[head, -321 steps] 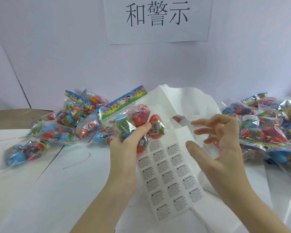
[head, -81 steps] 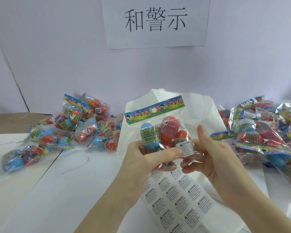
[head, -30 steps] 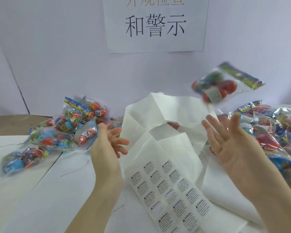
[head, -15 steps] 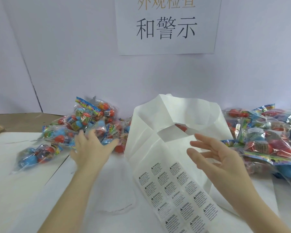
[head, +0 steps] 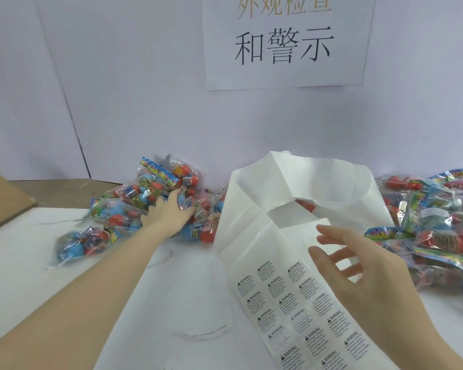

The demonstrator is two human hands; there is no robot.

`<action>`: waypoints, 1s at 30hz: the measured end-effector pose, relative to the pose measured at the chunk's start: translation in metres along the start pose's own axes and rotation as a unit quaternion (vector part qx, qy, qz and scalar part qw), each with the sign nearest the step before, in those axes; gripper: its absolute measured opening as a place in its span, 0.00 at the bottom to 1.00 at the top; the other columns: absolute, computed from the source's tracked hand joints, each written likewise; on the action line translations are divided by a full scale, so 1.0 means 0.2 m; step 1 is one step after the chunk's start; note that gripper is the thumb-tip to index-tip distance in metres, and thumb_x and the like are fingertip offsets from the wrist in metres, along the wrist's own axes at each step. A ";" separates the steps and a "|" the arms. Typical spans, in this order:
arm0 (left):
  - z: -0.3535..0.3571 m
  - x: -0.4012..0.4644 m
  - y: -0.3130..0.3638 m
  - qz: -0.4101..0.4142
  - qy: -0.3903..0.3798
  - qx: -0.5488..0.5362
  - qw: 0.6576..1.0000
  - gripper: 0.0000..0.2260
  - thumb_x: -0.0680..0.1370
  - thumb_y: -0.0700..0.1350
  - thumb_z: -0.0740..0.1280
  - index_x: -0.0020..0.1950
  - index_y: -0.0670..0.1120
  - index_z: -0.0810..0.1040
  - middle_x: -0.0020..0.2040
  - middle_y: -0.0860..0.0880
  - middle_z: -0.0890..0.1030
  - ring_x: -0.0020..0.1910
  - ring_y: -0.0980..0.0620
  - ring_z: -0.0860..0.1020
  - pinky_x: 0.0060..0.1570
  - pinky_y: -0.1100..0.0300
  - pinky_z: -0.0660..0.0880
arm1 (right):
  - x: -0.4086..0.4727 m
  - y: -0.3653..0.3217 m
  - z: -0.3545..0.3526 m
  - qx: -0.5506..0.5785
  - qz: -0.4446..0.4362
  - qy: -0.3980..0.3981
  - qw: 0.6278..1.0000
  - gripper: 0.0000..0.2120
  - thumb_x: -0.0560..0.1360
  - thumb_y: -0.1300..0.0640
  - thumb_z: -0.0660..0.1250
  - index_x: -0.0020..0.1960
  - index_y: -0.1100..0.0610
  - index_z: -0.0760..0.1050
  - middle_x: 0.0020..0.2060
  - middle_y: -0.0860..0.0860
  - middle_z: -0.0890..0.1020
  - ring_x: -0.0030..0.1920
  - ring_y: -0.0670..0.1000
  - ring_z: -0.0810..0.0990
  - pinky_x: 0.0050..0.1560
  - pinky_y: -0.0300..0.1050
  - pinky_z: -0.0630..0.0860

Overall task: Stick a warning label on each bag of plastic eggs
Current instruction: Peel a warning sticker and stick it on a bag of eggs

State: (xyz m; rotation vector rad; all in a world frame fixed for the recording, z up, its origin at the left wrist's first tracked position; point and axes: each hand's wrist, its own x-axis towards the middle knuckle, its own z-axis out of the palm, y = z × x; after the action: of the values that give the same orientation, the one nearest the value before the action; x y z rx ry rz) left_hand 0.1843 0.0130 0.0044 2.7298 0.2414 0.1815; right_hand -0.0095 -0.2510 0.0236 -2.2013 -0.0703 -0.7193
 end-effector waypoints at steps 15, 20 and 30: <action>-0.33 -0.69 0.54 0.103 -0.078 -0.824 0.551 0.15 0.73 0.45 0.60 0.29 0.45 0.79 0.33 0.47 0.79 0.29 0.48 0.78 0.32 0.58 0.78 | 0.00 -0.06 -0.01 0.260 0.097 -0.037 0.960 0.21 0.58 0.35 0.70 0.45 0.46 0.81 0.40 0.42 0.84 0.37 0.44 0.80 0.36 0.34 0.76; -0.15 -0.92 0.61 0.145 -0.142 -0.795 0.572 0.19 0.69 0.43 0.66 0.58 0.38 0.78 0.46 0.41 0.81 0.45 0.43 0.77 0.46 0.49 0.73 | 0.02 -0.07 -0.03 0.381 0.124 -0.129 0.907 0.28 0.54 0.34 0.73 0.45 0.51 0.84 0.42 0.52 0.85 0.41 0.49 0.83 0.38 0.40 0.79; -0.05 -0.93 0.55 0.168 -0.180 -0.645 0.723 0.08 0.64 0.46 0.76 0.38 0.44 0.82 0.33 0.48 0.81 0.31 0.53 0.79 0.33 0.62 0.77 | 0.01 -0.09 -0.06 0.407 0.139 -0.136 0.892 0.13 0.56 0.60 0.77 0.40 0.52 0.83 0.33 0.55 0.84 0.30 0.49 0.81 0.30 0.36 0.76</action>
State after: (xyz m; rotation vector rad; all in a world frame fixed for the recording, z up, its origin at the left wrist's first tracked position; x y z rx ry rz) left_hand 0.0169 -0.1183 0.0395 1.3088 -0.3854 -0.0869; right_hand -0.0171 -0.2476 0.0427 -1.4355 -0.1612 -0.1494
